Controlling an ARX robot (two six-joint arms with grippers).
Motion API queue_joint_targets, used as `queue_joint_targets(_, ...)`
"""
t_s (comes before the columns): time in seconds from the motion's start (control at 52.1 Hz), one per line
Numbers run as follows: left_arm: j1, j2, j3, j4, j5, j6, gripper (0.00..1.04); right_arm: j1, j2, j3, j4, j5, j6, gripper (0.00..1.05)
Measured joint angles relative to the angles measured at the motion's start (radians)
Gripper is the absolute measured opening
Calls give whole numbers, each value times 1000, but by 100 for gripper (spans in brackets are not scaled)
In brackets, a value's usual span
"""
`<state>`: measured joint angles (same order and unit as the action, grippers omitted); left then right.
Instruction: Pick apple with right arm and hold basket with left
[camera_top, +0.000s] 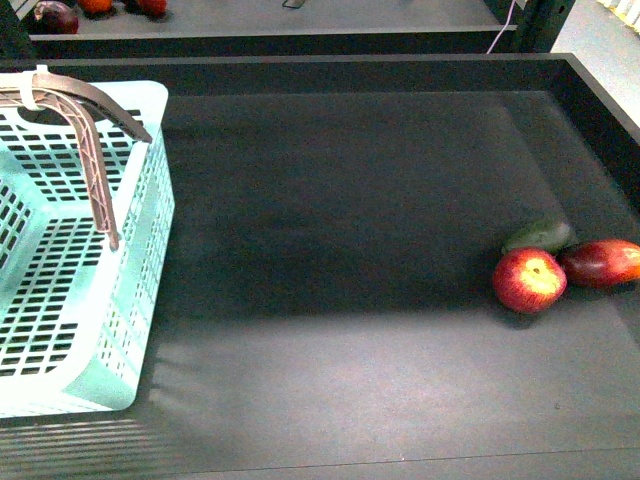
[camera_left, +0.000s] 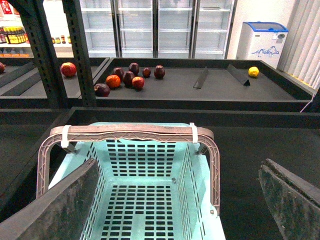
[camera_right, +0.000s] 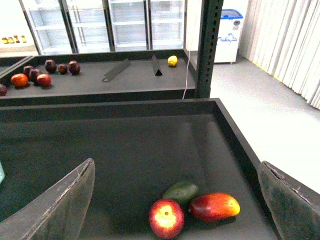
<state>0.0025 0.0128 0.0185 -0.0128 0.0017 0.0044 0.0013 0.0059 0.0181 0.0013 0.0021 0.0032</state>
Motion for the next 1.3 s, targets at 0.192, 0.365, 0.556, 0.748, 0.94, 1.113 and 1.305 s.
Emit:
queue_joint_targets(0.192, 83, 303, 134, -291, 133, 25, 98, 0, 0, 0, 0, -1, 0, 96)
queue_joint_targets(0.365, 237, 589, 264, -170, 314, -158, 98, 0, 0, 0, 0, -1, 0, 96)
queue_joint_targets(0.556, 259, 967, 434, -35, 398, -539, 98, 0, 0, 0, 0, -1, 0, 96)
queue_joint_targets(0.748, 216, 1268, 610, 14, 289, -803, 98, 0, 0, 0, 0, -1, 0, 96)
queue_joint_targets(0.94, 183, 1485, 775, 27, 177, -954, 98, 0, 0, 0, 0, -1, 0, 96)
queue_joint_targets(1.113, 185, 1605, 837, 31, 115, -1024, 98, 0, 0, 0, 0, -1, 0, 96)
queue_joint_targets(1.305, 189, 1695, 897, 26, 75, -1059, 98, 0, 0, 0, 0, -1, 0, 96)
